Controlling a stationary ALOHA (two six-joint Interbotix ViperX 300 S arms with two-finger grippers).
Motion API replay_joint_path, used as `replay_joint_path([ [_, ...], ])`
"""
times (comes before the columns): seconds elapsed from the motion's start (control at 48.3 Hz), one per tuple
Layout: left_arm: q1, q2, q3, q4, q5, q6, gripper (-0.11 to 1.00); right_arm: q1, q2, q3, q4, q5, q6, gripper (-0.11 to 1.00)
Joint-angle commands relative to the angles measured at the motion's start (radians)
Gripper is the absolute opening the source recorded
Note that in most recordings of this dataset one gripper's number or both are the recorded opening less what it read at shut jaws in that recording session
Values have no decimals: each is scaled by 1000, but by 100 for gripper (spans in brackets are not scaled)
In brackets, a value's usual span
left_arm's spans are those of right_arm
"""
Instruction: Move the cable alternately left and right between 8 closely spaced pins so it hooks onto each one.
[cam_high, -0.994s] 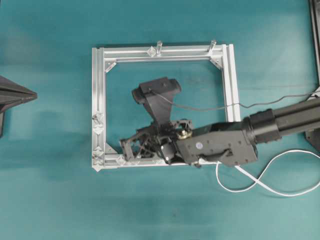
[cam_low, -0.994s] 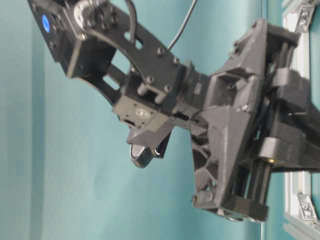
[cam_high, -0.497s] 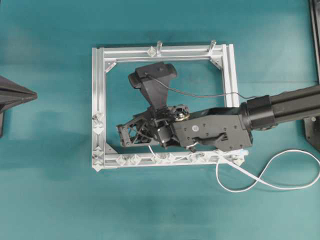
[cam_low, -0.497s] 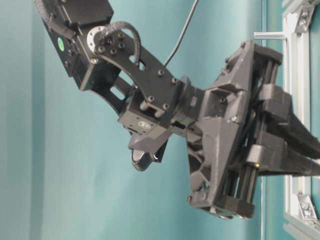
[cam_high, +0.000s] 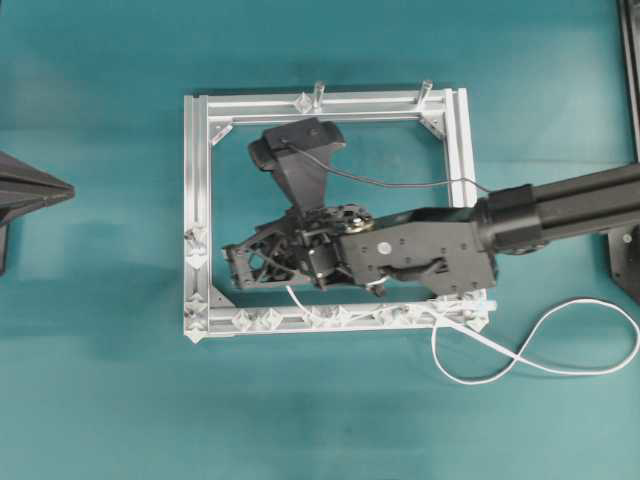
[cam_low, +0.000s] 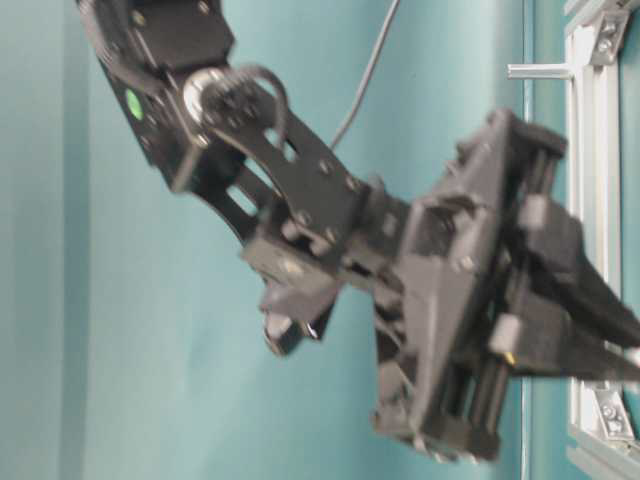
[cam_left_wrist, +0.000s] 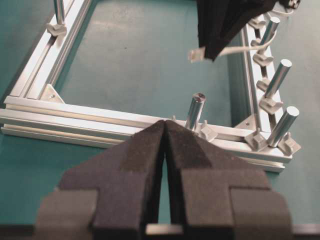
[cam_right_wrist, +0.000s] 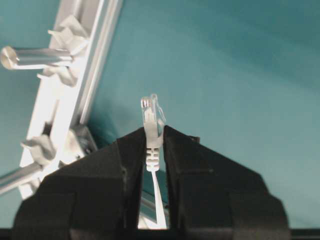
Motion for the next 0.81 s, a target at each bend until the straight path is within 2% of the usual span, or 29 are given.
replay_joint_path([
  [0.0,-3,9,-12,3,-8,-8,0,-6,0,-46,-5,-23,-8,13],
  [0.393,-2,9,-12,2,-8,-8,0,-18,86,-192,-2,-23,-86,13],
  [0.787,-2,9,-11,3,-9,-8,0,2,92,-199,38,-21,-94,13],
])
